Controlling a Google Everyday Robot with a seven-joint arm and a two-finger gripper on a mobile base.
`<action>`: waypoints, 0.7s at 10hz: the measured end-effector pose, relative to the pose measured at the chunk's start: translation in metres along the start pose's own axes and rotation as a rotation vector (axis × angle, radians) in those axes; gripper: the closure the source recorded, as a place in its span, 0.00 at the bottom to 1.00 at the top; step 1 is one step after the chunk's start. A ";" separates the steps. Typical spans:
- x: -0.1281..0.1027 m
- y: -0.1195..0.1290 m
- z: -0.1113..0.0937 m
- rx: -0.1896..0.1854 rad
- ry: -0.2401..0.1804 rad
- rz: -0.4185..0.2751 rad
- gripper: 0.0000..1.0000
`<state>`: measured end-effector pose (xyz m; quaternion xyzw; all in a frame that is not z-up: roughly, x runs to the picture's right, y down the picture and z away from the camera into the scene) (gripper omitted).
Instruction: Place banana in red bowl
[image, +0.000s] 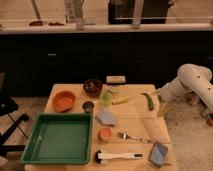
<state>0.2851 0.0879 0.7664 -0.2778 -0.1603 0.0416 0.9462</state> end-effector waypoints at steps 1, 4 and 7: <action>-0.001 0.000 0.006 0.004 0.001 -0.007 0.20; -0.034 -0.004 0.042 0.034 0.017 -0.062 0.20; -0.050 -0.007 0.067 0.043 0.016 -0.099 0.20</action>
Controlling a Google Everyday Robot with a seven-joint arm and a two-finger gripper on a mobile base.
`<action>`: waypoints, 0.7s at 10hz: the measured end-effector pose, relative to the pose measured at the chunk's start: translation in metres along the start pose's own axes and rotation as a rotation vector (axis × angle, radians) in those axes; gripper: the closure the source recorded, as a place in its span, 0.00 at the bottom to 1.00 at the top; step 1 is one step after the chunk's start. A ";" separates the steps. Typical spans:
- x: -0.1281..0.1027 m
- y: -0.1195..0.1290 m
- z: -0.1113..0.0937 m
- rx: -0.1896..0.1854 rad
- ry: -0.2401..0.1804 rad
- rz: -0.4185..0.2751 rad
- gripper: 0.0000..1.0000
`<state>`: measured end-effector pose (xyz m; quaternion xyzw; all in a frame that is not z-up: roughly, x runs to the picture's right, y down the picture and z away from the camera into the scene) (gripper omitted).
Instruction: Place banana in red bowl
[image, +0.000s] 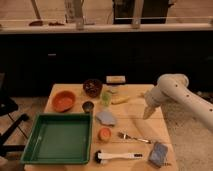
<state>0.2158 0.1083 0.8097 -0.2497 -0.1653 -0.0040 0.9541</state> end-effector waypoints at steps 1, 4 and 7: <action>-0.001 -0.002 0.006 0.000 -0.004 -0.008 0.20; -0.002 -0.014 0.017 0.000 -0.013 -0.027 0.20; -0.005 -0.035 0.028 0.001 -0.015 -0.040 0.20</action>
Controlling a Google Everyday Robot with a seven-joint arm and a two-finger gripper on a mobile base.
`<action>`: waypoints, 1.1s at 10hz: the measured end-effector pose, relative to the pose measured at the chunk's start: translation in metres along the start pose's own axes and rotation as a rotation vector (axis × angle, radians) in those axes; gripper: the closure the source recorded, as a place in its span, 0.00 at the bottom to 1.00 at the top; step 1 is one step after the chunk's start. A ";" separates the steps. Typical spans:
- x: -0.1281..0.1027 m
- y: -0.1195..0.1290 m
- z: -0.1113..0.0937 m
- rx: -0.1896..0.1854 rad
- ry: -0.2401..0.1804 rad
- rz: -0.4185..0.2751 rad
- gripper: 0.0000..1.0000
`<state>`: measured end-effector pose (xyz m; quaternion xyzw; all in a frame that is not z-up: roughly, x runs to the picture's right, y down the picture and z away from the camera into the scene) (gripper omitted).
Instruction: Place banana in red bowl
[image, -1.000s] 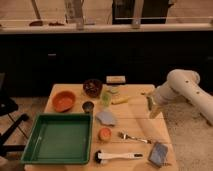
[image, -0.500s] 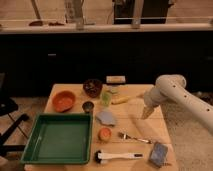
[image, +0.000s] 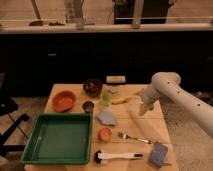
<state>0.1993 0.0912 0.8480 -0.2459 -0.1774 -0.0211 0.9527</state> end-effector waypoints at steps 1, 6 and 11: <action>0.001 -0.006 0.005 0.006 0.002 0.001 0.20; 0.004 -0.009 0.007 0.008 0.004 0.008 0.20; -0.010 -0.012 0.019 0.009 0.047 -0.052 0.20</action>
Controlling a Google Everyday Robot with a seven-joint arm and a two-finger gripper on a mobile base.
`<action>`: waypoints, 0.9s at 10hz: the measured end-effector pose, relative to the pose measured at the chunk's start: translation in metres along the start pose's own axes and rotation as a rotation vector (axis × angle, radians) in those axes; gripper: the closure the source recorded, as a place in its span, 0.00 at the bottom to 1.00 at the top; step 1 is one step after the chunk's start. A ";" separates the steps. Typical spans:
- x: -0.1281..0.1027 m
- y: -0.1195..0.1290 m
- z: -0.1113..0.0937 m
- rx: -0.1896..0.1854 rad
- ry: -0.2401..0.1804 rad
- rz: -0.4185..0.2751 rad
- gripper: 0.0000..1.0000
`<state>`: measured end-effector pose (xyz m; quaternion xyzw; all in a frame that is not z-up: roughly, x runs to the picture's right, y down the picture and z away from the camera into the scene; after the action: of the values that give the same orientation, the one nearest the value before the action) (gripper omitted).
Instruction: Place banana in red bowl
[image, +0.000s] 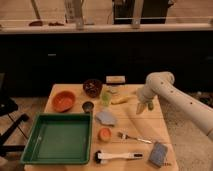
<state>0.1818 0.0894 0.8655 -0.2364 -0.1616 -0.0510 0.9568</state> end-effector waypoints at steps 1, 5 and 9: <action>-0.009 -0.004 0.004 0.002 0.001 -0.021 0.20; -0.018 -0.014 0.015 0.003 0.001 -0.067 0.20; -0.014 -0.021 0.028 -0.008 -0.008 -0.069 0.20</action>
<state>0.1567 0.0838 0.8930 -0.2345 -0.1732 -0.0837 0.9529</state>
